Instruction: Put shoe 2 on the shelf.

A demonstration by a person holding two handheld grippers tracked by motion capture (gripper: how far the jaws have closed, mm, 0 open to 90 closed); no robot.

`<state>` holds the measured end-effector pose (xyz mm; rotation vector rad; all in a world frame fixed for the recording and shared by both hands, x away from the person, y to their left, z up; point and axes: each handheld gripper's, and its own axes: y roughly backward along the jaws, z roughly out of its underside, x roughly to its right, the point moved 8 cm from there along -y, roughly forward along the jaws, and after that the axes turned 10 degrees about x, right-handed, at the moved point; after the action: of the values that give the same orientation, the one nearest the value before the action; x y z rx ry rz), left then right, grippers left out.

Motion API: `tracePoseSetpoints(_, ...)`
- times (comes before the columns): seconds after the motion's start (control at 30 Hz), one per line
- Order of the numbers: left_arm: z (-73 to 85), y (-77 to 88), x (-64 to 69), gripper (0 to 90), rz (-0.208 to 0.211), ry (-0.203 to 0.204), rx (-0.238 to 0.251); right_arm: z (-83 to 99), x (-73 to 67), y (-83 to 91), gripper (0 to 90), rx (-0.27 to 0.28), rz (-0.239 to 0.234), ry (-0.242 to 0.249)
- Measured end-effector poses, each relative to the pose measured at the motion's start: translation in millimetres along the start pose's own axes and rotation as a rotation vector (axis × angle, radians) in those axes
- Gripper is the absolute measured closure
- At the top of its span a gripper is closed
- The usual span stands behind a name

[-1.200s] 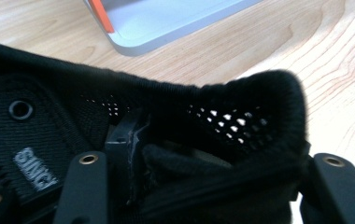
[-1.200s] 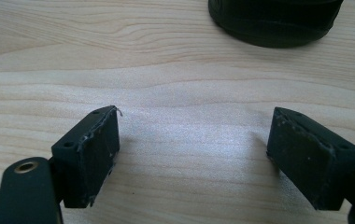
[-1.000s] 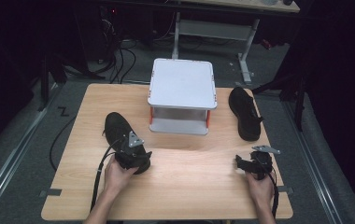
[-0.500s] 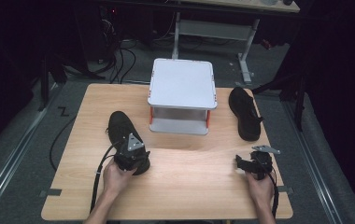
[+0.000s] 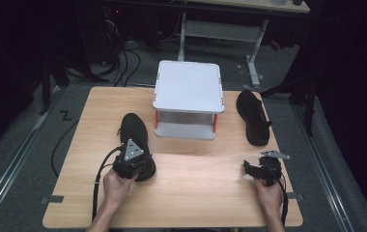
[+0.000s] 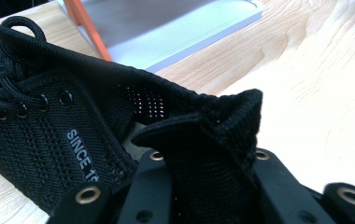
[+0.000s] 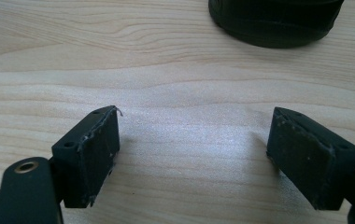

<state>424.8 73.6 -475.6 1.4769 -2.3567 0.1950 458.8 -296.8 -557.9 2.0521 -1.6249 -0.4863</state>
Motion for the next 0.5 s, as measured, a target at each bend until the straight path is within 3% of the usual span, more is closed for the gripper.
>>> tracePoseSetpoints(0.5, -0.5, 7.9, 30.6, 80.4, 0.093, -0.053, -0.029, 0.0, 0.0, 0.0, 16.9, -0.001, -0.001, 0.0)
